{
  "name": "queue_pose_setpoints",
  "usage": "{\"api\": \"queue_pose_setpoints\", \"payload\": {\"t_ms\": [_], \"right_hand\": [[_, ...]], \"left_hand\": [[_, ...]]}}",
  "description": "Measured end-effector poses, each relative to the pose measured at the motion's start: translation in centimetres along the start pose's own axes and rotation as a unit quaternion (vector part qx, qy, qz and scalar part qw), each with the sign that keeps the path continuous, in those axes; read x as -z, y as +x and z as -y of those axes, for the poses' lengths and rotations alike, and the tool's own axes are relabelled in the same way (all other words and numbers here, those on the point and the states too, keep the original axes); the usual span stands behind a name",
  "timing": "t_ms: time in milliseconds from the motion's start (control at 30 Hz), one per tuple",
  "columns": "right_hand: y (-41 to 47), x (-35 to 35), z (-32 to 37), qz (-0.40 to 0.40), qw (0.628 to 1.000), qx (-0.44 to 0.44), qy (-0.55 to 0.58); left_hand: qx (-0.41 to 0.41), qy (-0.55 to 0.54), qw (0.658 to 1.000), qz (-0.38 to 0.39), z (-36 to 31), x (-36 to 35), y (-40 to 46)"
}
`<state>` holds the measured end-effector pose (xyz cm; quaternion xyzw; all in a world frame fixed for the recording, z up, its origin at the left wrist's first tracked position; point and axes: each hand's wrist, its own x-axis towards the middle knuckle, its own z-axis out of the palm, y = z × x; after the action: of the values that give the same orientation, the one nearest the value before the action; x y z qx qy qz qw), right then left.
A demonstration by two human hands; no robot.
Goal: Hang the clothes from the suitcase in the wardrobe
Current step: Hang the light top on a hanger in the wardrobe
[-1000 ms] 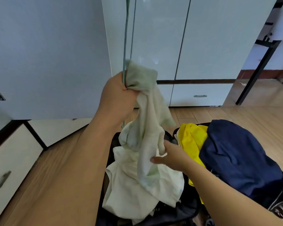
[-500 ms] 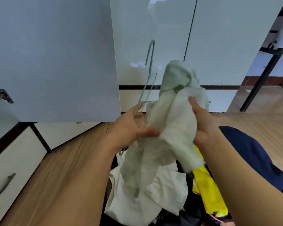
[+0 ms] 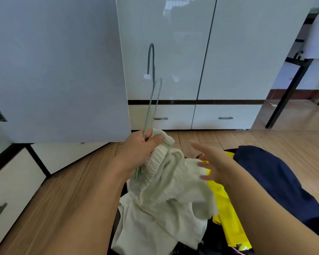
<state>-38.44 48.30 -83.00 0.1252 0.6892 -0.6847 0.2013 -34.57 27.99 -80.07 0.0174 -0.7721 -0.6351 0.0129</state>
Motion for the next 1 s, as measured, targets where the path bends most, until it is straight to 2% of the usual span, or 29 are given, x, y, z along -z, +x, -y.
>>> {"api": "queue_pose_setpoints", "payload": {"t_ms": [100, 167, 233, 333, 400, 500, 567, 633, 700, 800, 867, 900, 1000], "right_hand": [[-1.7, -1.4, 1.3, 0.160, 0.983, 0.049, -0.074], [-1.8, -2.1, 1.0, 0.185, 0.970, 0.064, -0.147], [-1.3, -2.6, 0.0, 0.171, 0.960, 0.068, -0.211], [0.0, -2.6, -1.5, 0.084, 0.929, 0.069, -0.352], [1.3, -1.6, -2.1, -0.025, 0.905, 0.073, -0.419], [3.0, 1.1, -2.9, -0.188, 0.887, 0.081, -0.413], [3.1, 2.3, -3.0, -0.249, 0.887, 0.091, -0.378], [2.9, 2.8, -2.9, -0.278, 0.885, 0.098, -0.361], [2.6, 2.8, -3.1, -0.284, 0.863, 0.082, -0.411], [1.8, 1.4, -4.3, -0.224, 0.795, 0.059, -0.560], [1.9, 0.3, -5.4, -0.159, 0.800, 0.101, -0.570], [1.9, -0.5, -5.7, -0.114, 0.815, 0.116, -0.557], [1.7, -2.5, -4.3, -0.060, 0.890, 0.147, -0.428]], "left_hand": [[0.014, -0.016, 1.000, 0.002, -0.2, -0.6, -0.2], [0.014, -0.025, 0.999, 0.016, -0.6, -0.8, -0.6], [0.009, -0.011, 0.999, 0.034, -0.9, -0.7, -0.9], [-0.006, 0.077, 0.997, 0.018, -0.9, -0.2, -0.7], [-0.018, 0.178, 0.984, -0.012, -0.4, 0.2, -0.2], [-0.010, 0.333, 0.942, -0.044, 1.6, 1.3, 0.4], [0.017, 0.406, 0.912, -0.052, 3.1, 2.0, 0.6], [0.044, 0.433, 0.898, -0.062, 4.4, 2.3, 0.3], [0.045, 0.408, 0.908, -0.083, 5.1, 2.5, 0.1], [-0.017, 0.325, 0.942, -0.086, 3.9, 2.0, 0.1], [-0.070, 0.268, 0.959, -0.053, 2.1, 1.0, 0.1], [-0.093, 0.242, 0.965, -0.039, 1.2, 0.4, 0.0], [-0.134, 0.209, 0.968, -0.029, -0.3, -0.9, -0.1]]}}
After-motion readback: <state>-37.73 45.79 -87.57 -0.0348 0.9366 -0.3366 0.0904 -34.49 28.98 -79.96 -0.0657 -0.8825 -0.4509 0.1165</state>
